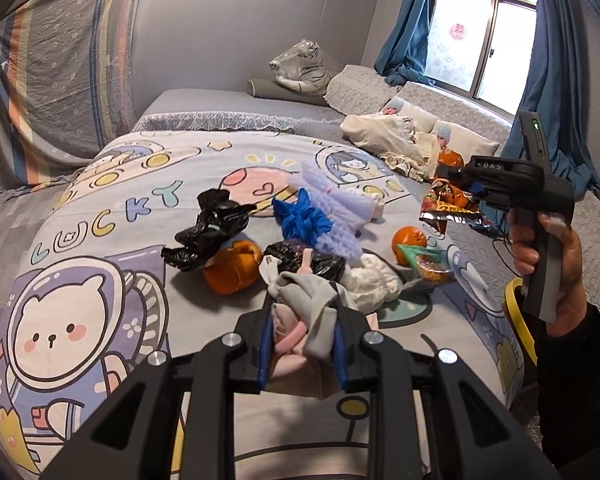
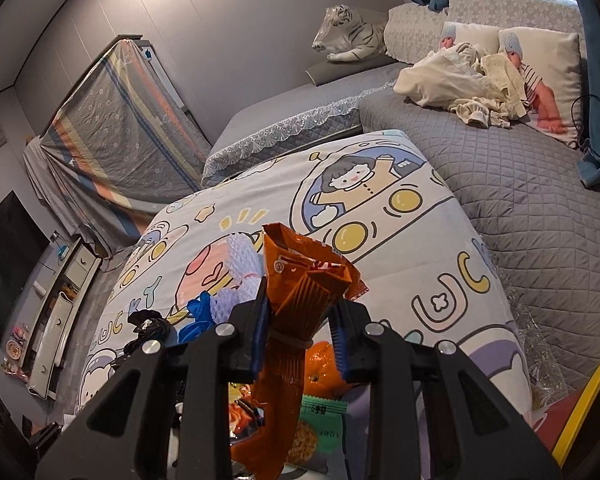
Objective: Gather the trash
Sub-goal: 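Carry the pink cloth and orange snack bag over the yellow-rimmed bin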
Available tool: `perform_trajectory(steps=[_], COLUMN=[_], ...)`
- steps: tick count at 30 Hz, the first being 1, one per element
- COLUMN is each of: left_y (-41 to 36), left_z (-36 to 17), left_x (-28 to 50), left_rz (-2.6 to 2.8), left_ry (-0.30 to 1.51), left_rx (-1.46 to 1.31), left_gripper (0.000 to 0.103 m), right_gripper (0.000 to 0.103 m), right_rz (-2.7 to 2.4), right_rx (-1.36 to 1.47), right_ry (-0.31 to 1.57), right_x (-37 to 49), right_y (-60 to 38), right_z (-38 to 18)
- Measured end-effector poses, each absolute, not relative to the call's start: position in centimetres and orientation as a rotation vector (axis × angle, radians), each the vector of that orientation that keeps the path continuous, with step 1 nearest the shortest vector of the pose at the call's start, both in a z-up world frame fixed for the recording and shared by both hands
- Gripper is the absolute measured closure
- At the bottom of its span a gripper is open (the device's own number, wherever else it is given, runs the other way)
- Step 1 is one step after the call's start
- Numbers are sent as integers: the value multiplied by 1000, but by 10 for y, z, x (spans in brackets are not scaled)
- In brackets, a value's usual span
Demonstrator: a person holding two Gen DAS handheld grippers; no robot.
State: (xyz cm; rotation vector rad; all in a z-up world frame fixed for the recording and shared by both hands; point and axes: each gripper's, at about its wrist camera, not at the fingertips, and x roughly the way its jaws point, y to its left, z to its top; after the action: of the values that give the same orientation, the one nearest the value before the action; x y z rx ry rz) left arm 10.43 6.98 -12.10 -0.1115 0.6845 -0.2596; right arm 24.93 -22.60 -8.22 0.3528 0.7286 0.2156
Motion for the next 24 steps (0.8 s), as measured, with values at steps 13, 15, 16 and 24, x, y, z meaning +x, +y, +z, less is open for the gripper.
perform_trajectory(steps=[13,15,16,24], left_y=[42,33,29,-6], left_z=[-100,-97,-95,-83], left_x=[112,115,116,126], left_rz=[-327,-344,-354,-425], left_ry=[652,647,644,622], left_rx=[-64,-52,-47,-19], left_gripper=[81,81,81,81], right_gripper=[78,78,78,78], right_rz=[164,147,135,52], right_rx=[356,360,362,369], right_ry=[685,680,675,651], right_x=[202,194,190,163], right_y=[-268,-278,-284,-321], right_z=[-64,-63,-62,-56])
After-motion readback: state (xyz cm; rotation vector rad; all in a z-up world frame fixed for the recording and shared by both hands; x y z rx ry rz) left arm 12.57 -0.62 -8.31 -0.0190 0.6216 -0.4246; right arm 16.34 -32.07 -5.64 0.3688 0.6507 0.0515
